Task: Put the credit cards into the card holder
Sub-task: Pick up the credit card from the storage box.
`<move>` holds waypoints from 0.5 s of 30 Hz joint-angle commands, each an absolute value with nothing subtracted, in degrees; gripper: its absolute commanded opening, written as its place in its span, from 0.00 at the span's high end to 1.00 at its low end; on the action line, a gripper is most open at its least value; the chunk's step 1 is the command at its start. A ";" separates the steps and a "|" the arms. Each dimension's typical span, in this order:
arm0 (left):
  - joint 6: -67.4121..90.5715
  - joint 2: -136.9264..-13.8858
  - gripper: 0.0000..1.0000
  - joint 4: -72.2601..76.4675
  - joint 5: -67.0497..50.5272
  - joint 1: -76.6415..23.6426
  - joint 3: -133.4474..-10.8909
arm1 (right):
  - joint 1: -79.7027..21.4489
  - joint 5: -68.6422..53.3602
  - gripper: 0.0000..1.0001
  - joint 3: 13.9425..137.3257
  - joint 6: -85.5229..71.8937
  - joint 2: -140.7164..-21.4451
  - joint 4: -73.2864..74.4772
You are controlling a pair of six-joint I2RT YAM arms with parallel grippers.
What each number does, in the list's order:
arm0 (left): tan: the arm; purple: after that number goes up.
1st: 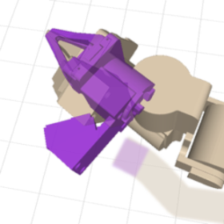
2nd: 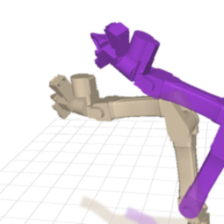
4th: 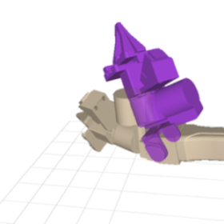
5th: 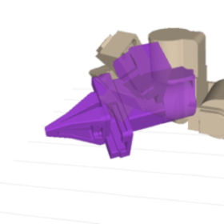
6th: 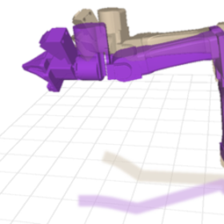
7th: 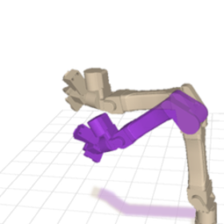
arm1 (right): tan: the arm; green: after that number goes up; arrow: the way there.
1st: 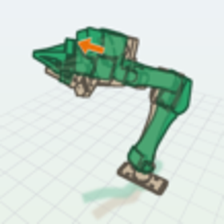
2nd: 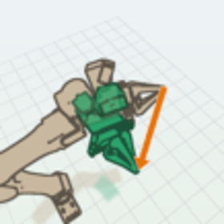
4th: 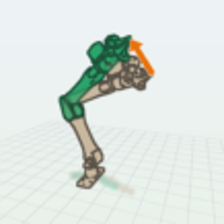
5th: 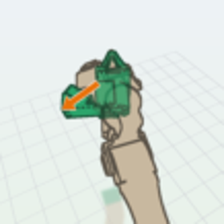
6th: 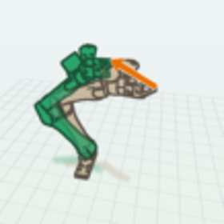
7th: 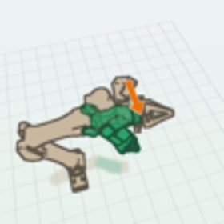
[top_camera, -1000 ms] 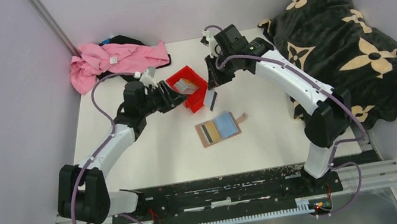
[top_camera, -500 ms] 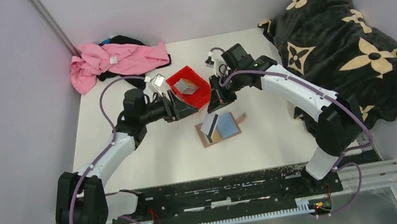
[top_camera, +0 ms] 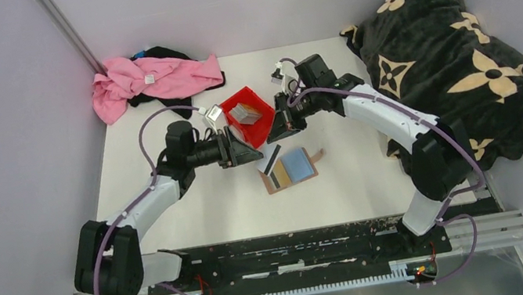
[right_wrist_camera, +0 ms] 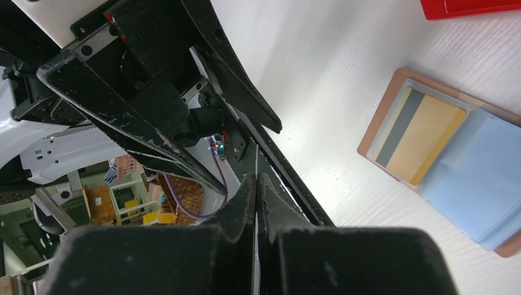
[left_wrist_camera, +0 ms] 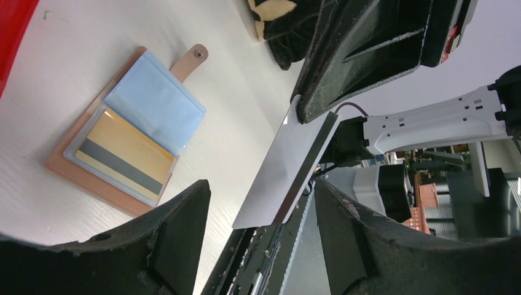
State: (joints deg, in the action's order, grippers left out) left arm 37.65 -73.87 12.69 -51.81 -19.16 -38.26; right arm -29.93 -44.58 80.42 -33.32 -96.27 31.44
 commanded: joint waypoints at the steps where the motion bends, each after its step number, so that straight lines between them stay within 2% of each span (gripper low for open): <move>1: 37.84 -75.47 0.30 16.21 -56.66 -19.43 -38.31 | -29.88 -49.00 0.99 80.42 -35.72 -97.57 25.95; 9: 38.40 -77.73 0.35 17.02 -58.85 -19.36 -38.40 | -29.87 -52.35 0.99 79.20 -38.66 -99.59 21.50; 12: 38.41 -78.10 0.43 17.14 -59.17 -19.33 -38.41 | -29.83 -53.29 0.99 78.85 -38.67 -99.96 21.16; 15: 38.81 -78.88 0.55 17.75 -59.51 -19.34 -38.33 | -29.82 -54.38 0.99 78.43 -38.89 -100.68 20.68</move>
